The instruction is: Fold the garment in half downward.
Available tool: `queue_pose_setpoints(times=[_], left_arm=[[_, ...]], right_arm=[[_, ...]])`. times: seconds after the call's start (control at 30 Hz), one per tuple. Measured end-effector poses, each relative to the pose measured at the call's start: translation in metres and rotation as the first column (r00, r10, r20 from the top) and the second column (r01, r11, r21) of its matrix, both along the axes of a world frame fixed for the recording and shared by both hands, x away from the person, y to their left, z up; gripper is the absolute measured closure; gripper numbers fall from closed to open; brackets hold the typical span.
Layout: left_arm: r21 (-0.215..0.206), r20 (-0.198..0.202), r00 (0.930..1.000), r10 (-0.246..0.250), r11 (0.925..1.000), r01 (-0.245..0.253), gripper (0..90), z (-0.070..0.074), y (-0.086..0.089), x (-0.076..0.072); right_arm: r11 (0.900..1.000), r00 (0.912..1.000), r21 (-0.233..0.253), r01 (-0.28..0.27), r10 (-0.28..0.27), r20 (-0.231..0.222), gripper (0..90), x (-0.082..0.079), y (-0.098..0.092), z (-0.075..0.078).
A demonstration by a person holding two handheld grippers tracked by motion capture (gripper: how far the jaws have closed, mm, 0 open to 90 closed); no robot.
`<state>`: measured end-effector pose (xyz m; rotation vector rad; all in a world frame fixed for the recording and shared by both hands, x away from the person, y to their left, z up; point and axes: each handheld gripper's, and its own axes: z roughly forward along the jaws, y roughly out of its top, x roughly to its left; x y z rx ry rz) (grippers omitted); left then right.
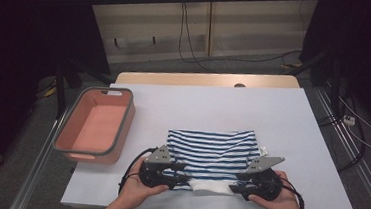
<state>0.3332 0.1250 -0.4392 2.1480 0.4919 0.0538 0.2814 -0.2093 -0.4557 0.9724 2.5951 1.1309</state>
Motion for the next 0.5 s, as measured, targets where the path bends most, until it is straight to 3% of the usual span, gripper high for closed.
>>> queue_pose_setpoints(times=[0.13, 0.27, 0.37, 0.5], left_arm=[[0.023, -0.008, 0.9992, 0.040, 0.9990, -0.039, 51.6, -0.006, 0.005, 0.010], [0.072, -0.020, 0.9991, 0.038, 0.9967, -0.037, 51.9, -0.014, 0.003, 0.014], [0.084, -0.024, 0.9991, 0.035, 0.9959, -0.033, 51.1, -0.018, 0.001, 0.014], [0.086, -0.006, 0.9974, 0.072, 0.9938, -0.071, 39.9, -0.019, 0.003, 0.015]], right_arm=[[1.000, 0.9999, 0.012, 0.003, -0.003, -0.011, 49.6, 0.002, -0.001, -0.001], [0.999, 0.9998, 0.037, 0.003, -0.003, -0.017, 46.0, 0.005, -0.003, -0.002], [0.999, 0.9999, 0.045, 0.013, -0.013, -0.004, 41.8, 0.006, -0.003, -0.002], [0.997, 0.9995, 0.069, 0.030, -0.031, 0.010, 36.2, 0.009, -0.003, 0.000]])
